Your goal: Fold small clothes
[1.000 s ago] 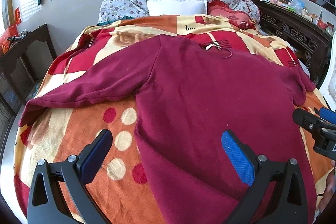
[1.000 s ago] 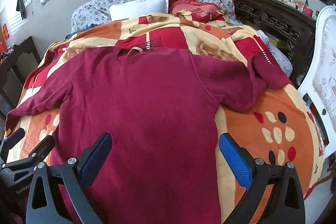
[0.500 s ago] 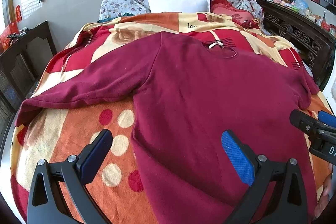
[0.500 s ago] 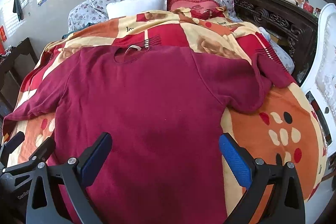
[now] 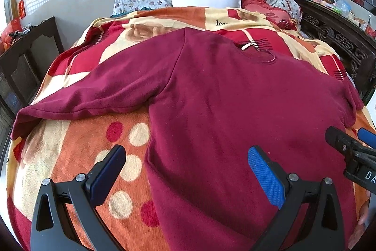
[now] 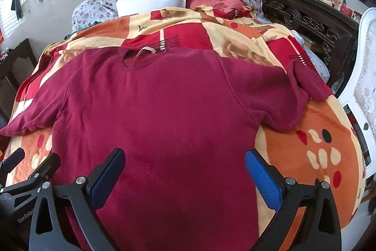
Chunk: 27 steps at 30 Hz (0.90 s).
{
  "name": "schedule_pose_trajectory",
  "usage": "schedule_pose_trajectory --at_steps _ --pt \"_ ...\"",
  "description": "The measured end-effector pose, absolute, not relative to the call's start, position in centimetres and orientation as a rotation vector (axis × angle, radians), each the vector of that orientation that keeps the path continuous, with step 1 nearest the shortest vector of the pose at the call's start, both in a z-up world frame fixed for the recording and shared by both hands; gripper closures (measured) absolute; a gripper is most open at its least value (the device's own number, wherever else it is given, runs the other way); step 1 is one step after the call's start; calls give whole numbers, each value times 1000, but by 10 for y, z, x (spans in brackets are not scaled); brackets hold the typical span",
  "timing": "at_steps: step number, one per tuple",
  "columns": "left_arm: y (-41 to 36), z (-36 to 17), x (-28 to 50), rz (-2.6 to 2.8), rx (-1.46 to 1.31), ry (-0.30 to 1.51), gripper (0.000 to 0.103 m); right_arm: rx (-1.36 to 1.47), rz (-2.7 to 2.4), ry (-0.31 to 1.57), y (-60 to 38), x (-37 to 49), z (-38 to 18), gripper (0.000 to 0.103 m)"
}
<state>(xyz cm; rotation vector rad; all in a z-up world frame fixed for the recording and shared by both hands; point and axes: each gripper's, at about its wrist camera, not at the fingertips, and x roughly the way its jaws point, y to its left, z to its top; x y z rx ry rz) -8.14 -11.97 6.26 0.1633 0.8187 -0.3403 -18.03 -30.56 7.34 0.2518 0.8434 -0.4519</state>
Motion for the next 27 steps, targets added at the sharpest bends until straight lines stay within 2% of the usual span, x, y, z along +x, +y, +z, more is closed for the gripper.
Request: schedule_pose_trajectory --at_steps 20,27 --pt "-113 53 -66 -316 133 854 0 241 -450 872 -304 -158 57 0" --pt "-54 56 -37 -220 15 893 0 247 -407 881 -296 -152 53 0"
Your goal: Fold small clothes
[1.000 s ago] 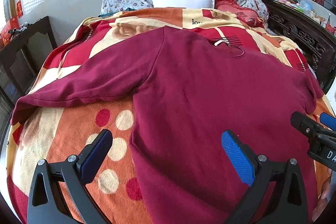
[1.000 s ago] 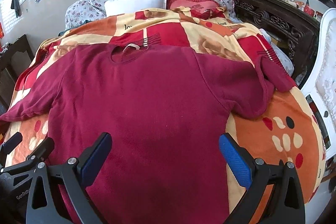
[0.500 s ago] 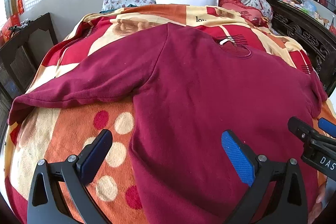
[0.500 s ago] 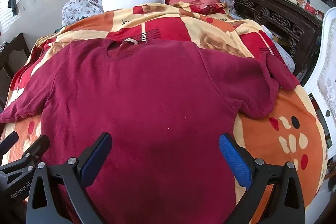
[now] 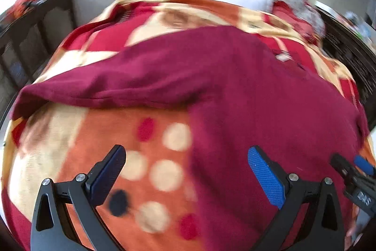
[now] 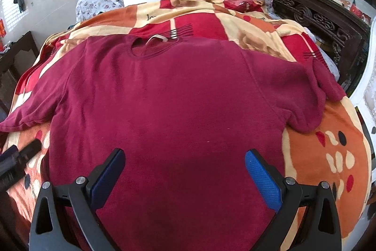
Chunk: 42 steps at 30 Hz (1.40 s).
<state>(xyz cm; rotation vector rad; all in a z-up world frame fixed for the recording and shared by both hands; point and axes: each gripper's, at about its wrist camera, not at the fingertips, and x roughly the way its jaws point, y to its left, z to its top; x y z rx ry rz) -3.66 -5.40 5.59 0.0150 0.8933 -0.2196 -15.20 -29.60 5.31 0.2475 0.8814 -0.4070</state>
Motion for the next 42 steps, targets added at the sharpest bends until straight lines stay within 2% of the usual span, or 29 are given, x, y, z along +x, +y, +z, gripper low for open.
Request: schedule_pose_trajectory --at_steps 6,12,14,15,16,17,19,22,24,27,30,32,33,34,36,39,42 --pt "20 63 2 -23 -72 886 0 242 -366 893 -287 -150 52 0" --pt "106 53 45 161 -297 908 1 248 -337 903 -282 -147 51 0" --pt "121 48 60 162 -366 911 16 253 -331 904 -282 -147 51 0" --pt "129 44 70 163 -397 929 38 253 -328 906 -282 -147 51 0" --pt "132 42 78 162 -409 946 64 255 -325 909 -283 -147 51 0" --pt "133 41 83 160 -413 951 74 257 -324 909 -283 -147 51 0" --pt "125 50 89 156 -388 928 86 265 -324 907 -286 -149 51 0" --pt "85 97 70 84 -274 777 92 296 -317 902 -292 -151 52 0" --pt "39 136 47 -43 -201 660 92 325 -317 892 -298 -153 54 0" --pt "-41 173 16 -254 -101 581 92 356 -330 874 -308 -157 60 0" --pt "-112 179 -13 -418 -10 558 92 370 -366 858 -321 -164 64 0" --pt "-165 161 -34 -551 52 606 90 395 -387 857 -333 -170 64 0" --pt "-180 152 -38 -593 68 630 81 409 -396 861 -339 -172 63 0" --pt "-195 141 -41 -633 83 658 67 424 -406 866 -345 -174 62 0" --pt "-217 118 -47 -693 94 713 48 462 -425 879 -358 -180 59 0" --pt "-226 100 -55 -763 112 752 39 487 -454 881 -373 -189 59 0" --pt "-206 110 -61 -795 144 722 30 497 -462 861 -380 -193 64 0"
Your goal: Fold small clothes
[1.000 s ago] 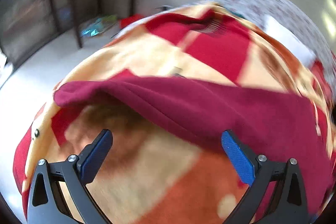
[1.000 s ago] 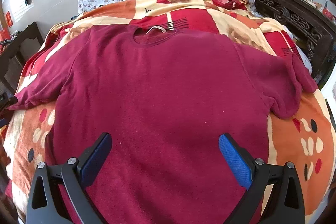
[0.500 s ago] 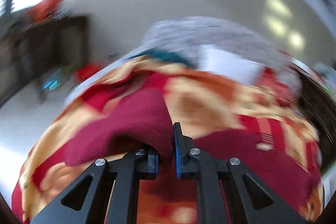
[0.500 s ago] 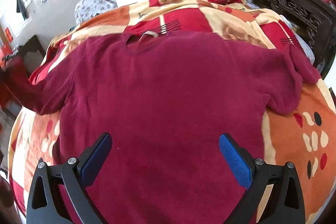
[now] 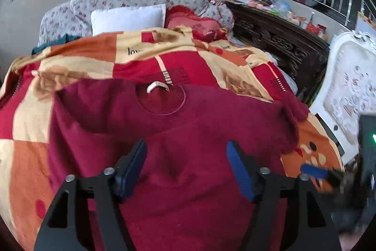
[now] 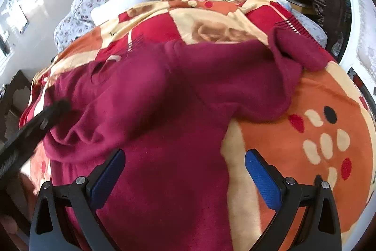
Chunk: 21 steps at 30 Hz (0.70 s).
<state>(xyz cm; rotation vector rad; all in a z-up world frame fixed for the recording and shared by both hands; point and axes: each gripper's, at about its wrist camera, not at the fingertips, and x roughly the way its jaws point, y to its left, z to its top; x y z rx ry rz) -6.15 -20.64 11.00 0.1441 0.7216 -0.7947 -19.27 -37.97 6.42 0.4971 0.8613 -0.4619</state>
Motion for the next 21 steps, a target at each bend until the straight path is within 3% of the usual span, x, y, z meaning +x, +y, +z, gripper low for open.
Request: schedule_pose_trajectory --at_steps 4,7,14,21 --pt "-154 127 -61 -682 185 576 6 451 -421 839 -375 -186 74 0" --pt "-124 121 -44 -554 237 550 6 373 -412 839 -374 -174 81 0" --pt "-84 77 -8 -417 229 689 6 140 -113 772 -337 -106 107 0" --pt "-74 36 3 -343 227 788 6 79 215 781 -261 -14 87 6"
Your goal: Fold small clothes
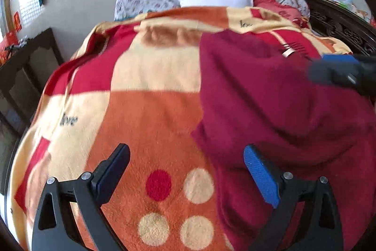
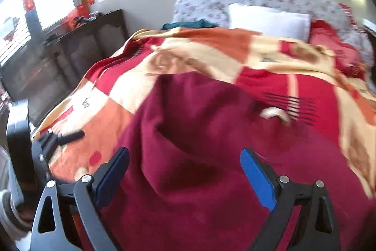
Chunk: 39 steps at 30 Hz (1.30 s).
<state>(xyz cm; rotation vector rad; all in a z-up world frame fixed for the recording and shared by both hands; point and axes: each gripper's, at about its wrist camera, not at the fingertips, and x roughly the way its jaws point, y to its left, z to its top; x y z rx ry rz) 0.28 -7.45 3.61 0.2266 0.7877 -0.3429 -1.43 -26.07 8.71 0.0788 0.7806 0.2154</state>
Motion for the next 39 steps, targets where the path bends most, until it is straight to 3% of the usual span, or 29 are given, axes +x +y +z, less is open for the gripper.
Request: schedule_pose_trajectory --at_steps 1,3,4,5,11,15,16,18,19,20,25,29,30,31,32,34,39 --pt "-73 32 4 -345 217 797 6 84 219 788 -256 -4 83 7" --pt "-70 28 5 -348 203 806 6 119 282 822 -247 17 70 35" --pt "-69 26 6 -350 194 808 6 95 307 858 -240 26 62 86" --pt "-68 26 7 -352 185 809 6 57 290 877 -237 30 58 97" --pt "-66 15 14 -339 150 836 6 98 147 776 -254 46 74 97" --pt "-65 12 15 -338 140 851 6 71 118 828 -246 64 52 95" --pt "-64 15 14 -341 137 844 6 80 116 810 -247 60 55 90" --pt "-62 22 11 -349 135 834 6 130 136 823 -255 55 64 48" --pt "-59 28 7 -355 134 822 6 168 152 818 -263 41 72 21" --pt "-58 34 4 -360 133 805 6 185 149 801 -270 25 80 17" --pt "-51 73 -10 -371 105 693 6 65 -92 747 -329 -72 111 17" --pt "-72 82 -1 -395 97 692 6 58 -327 830 -397 -104 90 19" --pt "-79 81 1 -399 94 691 6 77 -323 838 -406 -105 83 23" --pt "-87 78 5 -402 94 691 6 96 -298 839 -412 -104 78 43" --pt "-93 74 8 -394 103 695 6 107 -249 850 -414 -101 69 71" --pt "-105 60 15 -353 148 724 6 64 -231 855 -408 -96 64 93" --pt "-102 31 27 -315 136 813 6 54 -269 707 -411 -101 97 96"
